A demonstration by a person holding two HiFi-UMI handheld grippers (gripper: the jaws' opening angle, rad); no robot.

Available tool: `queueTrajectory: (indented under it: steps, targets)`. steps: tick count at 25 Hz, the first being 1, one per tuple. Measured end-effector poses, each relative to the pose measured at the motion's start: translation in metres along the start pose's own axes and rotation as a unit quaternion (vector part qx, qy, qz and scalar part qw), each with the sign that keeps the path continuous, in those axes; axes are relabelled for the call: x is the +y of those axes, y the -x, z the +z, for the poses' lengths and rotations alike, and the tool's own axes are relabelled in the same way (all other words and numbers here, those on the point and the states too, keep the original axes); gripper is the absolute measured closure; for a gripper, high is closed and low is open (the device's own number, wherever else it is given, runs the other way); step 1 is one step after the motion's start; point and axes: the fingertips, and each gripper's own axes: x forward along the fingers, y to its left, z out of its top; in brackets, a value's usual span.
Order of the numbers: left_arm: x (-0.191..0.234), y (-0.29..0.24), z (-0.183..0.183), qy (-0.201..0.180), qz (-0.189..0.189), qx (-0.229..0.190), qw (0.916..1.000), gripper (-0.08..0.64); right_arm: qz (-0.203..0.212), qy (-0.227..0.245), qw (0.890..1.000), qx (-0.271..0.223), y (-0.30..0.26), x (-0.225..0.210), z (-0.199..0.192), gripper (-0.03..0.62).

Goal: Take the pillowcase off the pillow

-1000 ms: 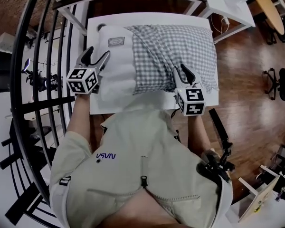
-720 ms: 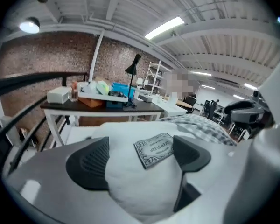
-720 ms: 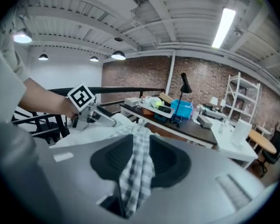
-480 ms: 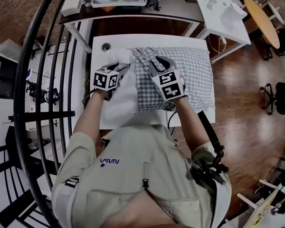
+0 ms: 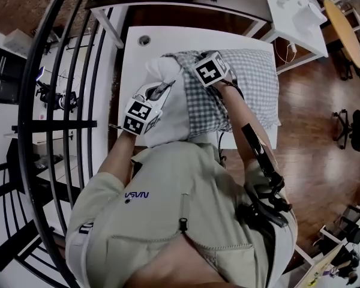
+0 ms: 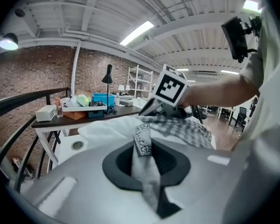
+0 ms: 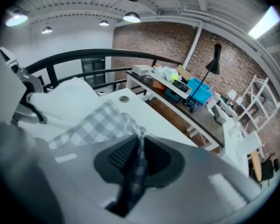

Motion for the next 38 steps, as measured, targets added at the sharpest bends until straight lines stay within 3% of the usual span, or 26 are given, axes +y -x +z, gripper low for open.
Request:
queueTrajectory:
  steps: [1,8,12,15,18,21,25,29,33,38]
  targets:
    - [0.000,0.006,0.008,-0.004,0.005,-0.013,0.9999,0.532,-0.016,0.001,1.000,-0.002,0.001,-0.006,0.002,0.583]
    - [0.006,0.060,0.052,-0.015,0.049,-0.104,0.9932,0.535,-0.115,-0.049,0.991,-0.043,0.026,-0.078,0.006,0.586]
    - [0.026,0.092,0.072,-0.011,0.075,-0.146,0.9865,0.537,-0.181,-0.118,0.976,-0.040,0.046,-0.130,-0.019,0.586]
    - [0.050,0.102,0.067,0.001,0.090,-0.151,0.9845,0.537,-0.212,-0.166,0.963,-0.029,0.057,-0.161,-0.047,0.586]
    - [0.074,0.083,0.047,0.029,0.090,-0.129,0.9871,0.537,-0.211,-0.184,0.960,-0.019,0.051,-0.170,-0.068,0.586]
    - [0.101,0.049,0.028,0.055,0.101,-0.100,0.9884,0.535,-0.195,-0.170,0.966,-0.020,0.033,-0.157,-0.072,0.584]
    - [0.117,0.015,0.026,0.016,0.109,-0.056,0.9923,0.515,-0.176,-0.176,0.967,-0.044,0.033,-0.142,-0.064,0.581]
    - [0.116,0.016,0.031,0.015,0.117,-0.046,0.9919,0.388,-0.156,-0.209,0.961,-0.093,0.063,-0.113,-0.060,0.534]
    - [0.075,0.052,0.025,-0.002,0.108,-0.058,0.9925,0.373,-0.136,-0.222,0.953,-0.153,0.113,-0.052,-0.065,0.492]
    - [0.011,0.063,-0.020,-0.035,0.065,0.002,0.9973,0.336,-0.109,-0.239,0.955,-0.136,0.148,0.029,-0.112,0.476]
